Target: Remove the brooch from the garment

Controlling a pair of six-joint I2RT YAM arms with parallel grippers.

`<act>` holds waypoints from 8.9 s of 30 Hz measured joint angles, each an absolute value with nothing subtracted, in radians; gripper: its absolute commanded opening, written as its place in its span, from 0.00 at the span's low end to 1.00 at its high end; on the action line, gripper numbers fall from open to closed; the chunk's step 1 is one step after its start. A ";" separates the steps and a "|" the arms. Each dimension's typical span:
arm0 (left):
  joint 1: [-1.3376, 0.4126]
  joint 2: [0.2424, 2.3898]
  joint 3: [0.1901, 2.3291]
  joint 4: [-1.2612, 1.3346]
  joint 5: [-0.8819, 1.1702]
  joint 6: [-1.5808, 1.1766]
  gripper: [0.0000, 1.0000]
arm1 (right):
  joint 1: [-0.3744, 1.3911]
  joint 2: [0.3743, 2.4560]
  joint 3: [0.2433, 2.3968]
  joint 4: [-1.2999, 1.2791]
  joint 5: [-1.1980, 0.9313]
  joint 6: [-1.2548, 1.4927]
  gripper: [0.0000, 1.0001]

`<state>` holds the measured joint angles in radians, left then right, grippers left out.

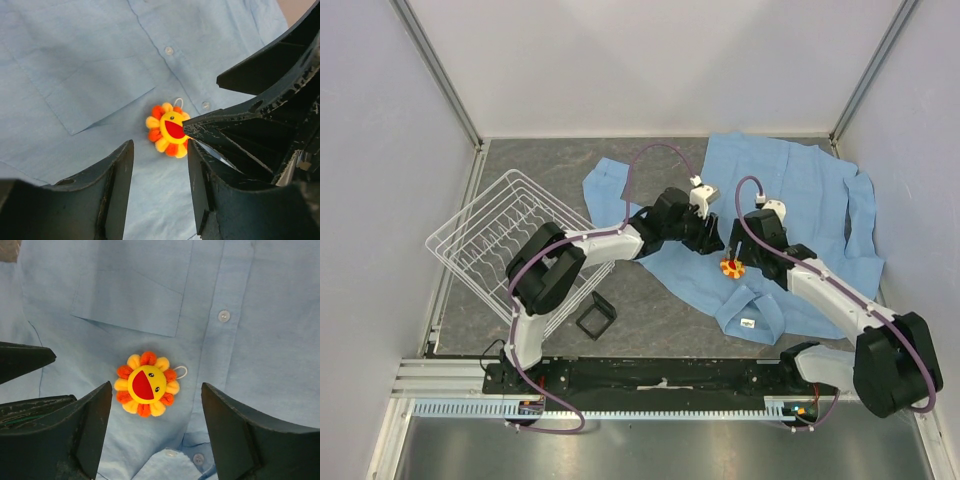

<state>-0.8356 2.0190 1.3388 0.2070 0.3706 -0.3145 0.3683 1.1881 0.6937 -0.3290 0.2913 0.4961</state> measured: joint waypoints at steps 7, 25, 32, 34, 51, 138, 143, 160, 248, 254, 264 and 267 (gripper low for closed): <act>-0.836 2.019 1.281 0.244 0.342 -0.295 0.33 | 0.368 1.234 0.678 -0.299 0.255 0.464 0.48; -0.838 2.074 1.256 0.256 0.316 -0.364 0.27 | 0.464 1.358 0.658 -0.270 0.243 0.437 0.69; -0.838 2.085 1.256 0.216 0.288 -0.414 0.24 | 0.523 1.452 0.697 -0.296 0.342 0.440 0.68; -0.838 2.085 1.256 0.210 0.283 -0.424 0.24 | 0.532 1.460 0.707 -0.303 0.364 0.441 0.68; -0.838 2.085 1.253 0.189 0.265 -0.442 0.24 | 0.539 1.433 0.726 -0.323 0.453 0.461 0.44; -0.867 2.173 1.260 0.347 0.427 -0.560 0.15 | 0.409 1.319 0.646 -0.190 0.217 0.527 0.20; -0.866 2.180 1.261 0.355 0.440 -0.573 0.15 | 0.408 1.342 0.665 -0.191 0.215 0.523 0.20; -0.867 2.181 1.261 0.355 0.448 -0.579 0.14 | 0.409 1.373 0.693 -0.196 0.219 0.522 0.20; -0.857 2.181 1.263 0.354 0.470 -0.577 0.17 | 0.108 1.430 0.725 -0.194 -0.283 0.424 0.19; -0.849 2.180 1.263 0.354 0.475 -0.577 0.21 | 0.107 1.430 0.713 -0.174 -0.283 0.423 0.20; -0.812 2.141 1.235 0.369 0.519 -0.576 0.35 | 0.107 1.383 0.647 -0.113 -0.279 0.441 0.25; -0.794 2.128 1.240 0.386 0.549 -0.578 0.37 | 0.110 1.357 0.610 -0.090 -0.269 0.454 0.28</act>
<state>-0.7944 2.1284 1.2404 0.3859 0.5488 -0.5777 0.1097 1.3571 0.6098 -0.0898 -0.2687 0.4541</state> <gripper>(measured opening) 0.355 0.256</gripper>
